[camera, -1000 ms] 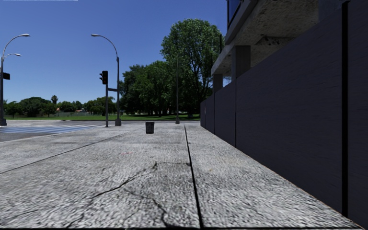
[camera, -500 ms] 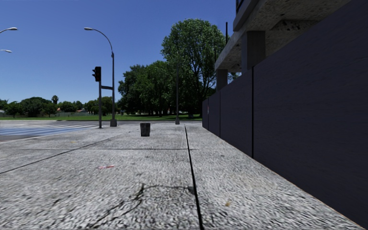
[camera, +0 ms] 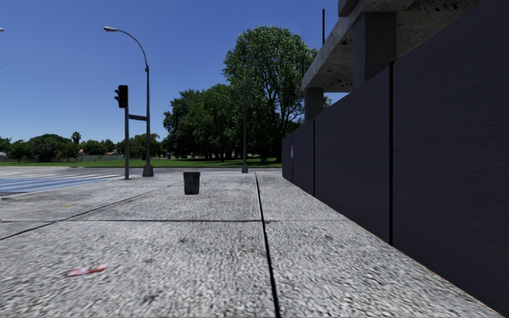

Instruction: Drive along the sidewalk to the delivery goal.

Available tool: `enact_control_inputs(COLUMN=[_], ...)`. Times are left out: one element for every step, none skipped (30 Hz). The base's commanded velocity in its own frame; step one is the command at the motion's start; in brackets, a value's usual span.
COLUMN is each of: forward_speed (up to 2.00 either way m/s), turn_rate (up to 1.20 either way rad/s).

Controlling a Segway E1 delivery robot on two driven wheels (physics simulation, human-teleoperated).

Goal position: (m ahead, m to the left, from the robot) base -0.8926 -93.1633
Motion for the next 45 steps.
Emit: enact_control_inputs(forward_speed=[2.0, 2.0, 2.0, 2.0, 2.0, 2.0, 2.0, 2.0, 2.0, 2.0, 2.0, 2.0, 2.0, 2.0, 2.0, 2.0, 2.0, 2.0, 2.0, 2.0, 2.0, 2.0, 2.0, 2.0, 2.0, 2.0, 2.0, 2.0, 2.0, 2.0, 2.0, 2.0, 2.0, 2.0, 2.0, 2.0, 2.0, 2.0, 2.0, 2.0, 2.0, 2.0, 2.0, 2.0, 2.0], turn_rate=[0.0, 0.0, 0.0, 0.0, 0.0, 0.0, 0.0, 0.0, 0.0, 0.0, 0.0, 0.0, 0.0, 0.0, 0.0, 0.0, 0.0, 0.0, 0.0, 0.0, 0.0, 0.0, 0.0, 0.0, 0.0, 0.0, 0.0, 0.0, 0.0, 0.0, 0.0, 0.0, 0.0, 0.0, 0.0, 0.0, 0.0, 0.0, 0.0, 0.0, 0.0, 0.0, 0.0, 0.0, 0.0])
